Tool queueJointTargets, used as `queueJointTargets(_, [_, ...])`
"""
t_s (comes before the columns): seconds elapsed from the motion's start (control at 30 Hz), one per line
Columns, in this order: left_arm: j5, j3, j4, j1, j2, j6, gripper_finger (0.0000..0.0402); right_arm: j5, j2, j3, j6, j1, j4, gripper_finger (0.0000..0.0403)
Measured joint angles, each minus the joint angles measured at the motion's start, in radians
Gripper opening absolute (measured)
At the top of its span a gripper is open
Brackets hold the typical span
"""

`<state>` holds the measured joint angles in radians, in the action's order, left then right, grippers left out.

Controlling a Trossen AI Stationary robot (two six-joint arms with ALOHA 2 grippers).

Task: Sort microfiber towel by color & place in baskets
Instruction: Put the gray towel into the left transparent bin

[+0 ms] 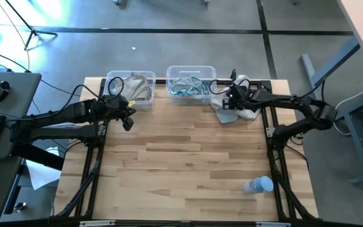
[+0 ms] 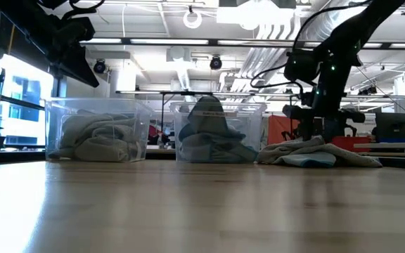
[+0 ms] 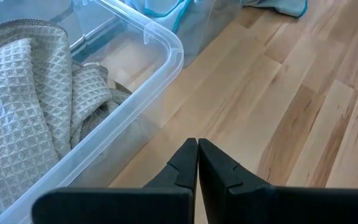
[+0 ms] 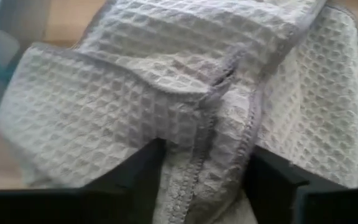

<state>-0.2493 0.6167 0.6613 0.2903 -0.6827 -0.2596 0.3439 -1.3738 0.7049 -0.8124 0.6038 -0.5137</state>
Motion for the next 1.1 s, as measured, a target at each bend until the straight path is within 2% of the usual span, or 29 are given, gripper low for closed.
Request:
queueJointTargets(0.07, [0.000, 0.000, 0.000, 0.000, 0.000, 0.000, 0.0000, 0.005, 0.000, 0.015, 0.000, -0.017, -0.016, 0.0156])
queueJointTargets(0.2, [0.001, 0.000, 0.000, 0.000, 0.000, 0.000, 0.0000, 0.052, 0.000, 0.080, 0.001, -0.057, -0.089, 0.0035])
queueJointTargets(0.23, [0.001, 0.000, 0.000, 0.000, 0.000, 0.000, 0.0000, 0.067, 0.000, 0.105, 0.006, -0.067, -0.128, 0.0018])
queueJointTargets(0.4, [0.003, 0.000, 0.000, 0.000, 0.000, 0.030, 0.0000, 0.200, 0.000, 0.276, -0.067, -0.140, -0.416, 0.0024])
queueJointTargets(0.57, [0.003, 0.000, -0.001, 0.000, 0.000, 0.035, 0.0000, 0.353, 0.000, 0.510, -0.215, -0.258, -0.757, 0.0005])
queueJointTargets(0.7, [0.003, 0.000, -0.002, 0.000, 0.000, 0.035, 0.0000, 0.402, 0.001, 0.701, -0.330, -0.359, -0.925, 0.0007])
queueJointTargets(0.9, [0.003, 0.000, -0.031, 0.000, 0.000, 0.039, 0.0000, 0.436, 0.001, 0.919, -0.425, -0.528, -0.971, 0.0004])
queueJointTargets(1.1, [0.001, 0.000, -0.089, 0.000, 0.000, 0.089, 0.0015, 0.452, -0.008, 0.997, -0.541, -0.712, -0.971, 0.0002])
